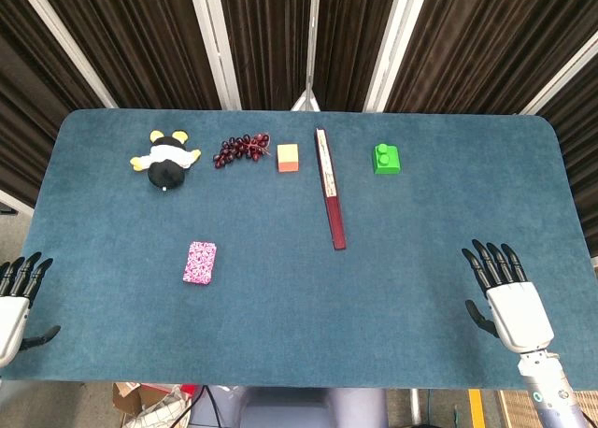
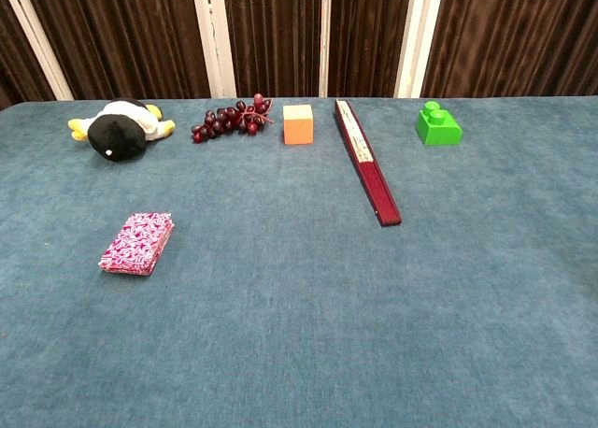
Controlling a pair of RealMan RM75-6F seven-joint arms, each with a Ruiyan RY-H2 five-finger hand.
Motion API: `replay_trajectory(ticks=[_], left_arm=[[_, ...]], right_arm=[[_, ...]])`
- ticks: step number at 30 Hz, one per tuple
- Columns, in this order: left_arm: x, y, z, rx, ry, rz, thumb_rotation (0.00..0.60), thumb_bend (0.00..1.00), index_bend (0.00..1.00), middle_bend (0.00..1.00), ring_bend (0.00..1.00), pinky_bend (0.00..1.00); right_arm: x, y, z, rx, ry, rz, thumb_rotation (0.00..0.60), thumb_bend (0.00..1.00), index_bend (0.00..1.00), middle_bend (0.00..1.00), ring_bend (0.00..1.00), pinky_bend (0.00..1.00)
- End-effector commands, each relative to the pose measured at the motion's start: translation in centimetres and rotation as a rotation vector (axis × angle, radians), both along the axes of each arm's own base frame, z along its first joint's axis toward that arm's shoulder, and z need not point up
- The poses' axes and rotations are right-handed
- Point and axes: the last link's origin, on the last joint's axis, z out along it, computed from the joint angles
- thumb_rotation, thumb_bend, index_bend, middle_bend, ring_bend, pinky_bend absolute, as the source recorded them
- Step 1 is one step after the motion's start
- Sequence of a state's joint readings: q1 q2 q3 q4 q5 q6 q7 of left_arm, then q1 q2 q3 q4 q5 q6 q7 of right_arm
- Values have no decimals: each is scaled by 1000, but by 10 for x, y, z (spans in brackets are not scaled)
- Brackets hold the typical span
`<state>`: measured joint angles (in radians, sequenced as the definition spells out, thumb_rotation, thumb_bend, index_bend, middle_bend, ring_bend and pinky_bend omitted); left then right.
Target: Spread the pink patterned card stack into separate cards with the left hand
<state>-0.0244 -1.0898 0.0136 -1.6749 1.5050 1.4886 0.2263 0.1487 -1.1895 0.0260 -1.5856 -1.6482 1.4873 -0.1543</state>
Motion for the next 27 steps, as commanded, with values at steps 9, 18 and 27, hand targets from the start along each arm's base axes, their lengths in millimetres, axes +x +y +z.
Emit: replay_trajectory(ticks=[9,18,27], left_arm=[[-1,0,-1,-11,6,13,600,0,0,0,0,0],[5,17,-6,-47,25,13,600,0,0,0,0,0],[30,58,-23,-89,38,-12,600,0,0,0,0,0]], right_arm=[[1,0,0,1,-5,0,600,368,0,0,0,36],[1,-1,-1,10,-13,-1,600,369,0,0,0,36],[2,-1,-2,16,-19,1,600,369,0,0,0,36]])
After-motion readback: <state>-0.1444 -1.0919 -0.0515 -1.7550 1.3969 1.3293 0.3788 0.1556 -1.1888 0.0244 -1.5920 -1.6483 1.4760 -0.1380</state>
